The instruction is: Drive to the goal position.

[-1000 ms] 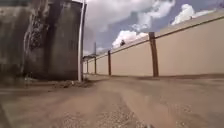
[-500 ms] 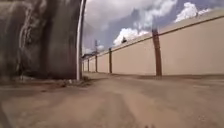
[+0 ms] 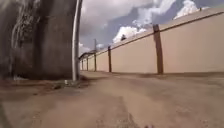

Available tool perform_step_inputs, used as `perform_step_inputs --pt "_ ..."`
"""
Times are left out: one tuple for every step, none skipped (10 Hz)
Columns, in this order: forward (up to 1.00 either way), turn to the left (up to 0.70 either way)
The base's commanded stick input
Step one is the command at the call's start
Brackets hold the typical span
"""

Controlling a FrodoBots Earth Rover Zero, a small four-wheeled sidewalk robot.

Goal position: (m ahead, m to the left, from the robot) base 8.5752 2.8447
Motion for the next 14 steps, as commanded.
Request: perform_step_inputs --pt "0.60 0.02" --pt "0.60 0.02" --pt "0.60 0.02" --pt "0.60 0.02" --pt "0.60 0.02" --pt "0.60 0.02" --pt "0.60 0.02" --pt "0.60 0.02" --pt "0.60 0.02" --pt "0.60 0.02" --pt "0.60 0.02" --pt "0.60 0.03" --pt "0.60 0.03" --pt "0.60 0.03"
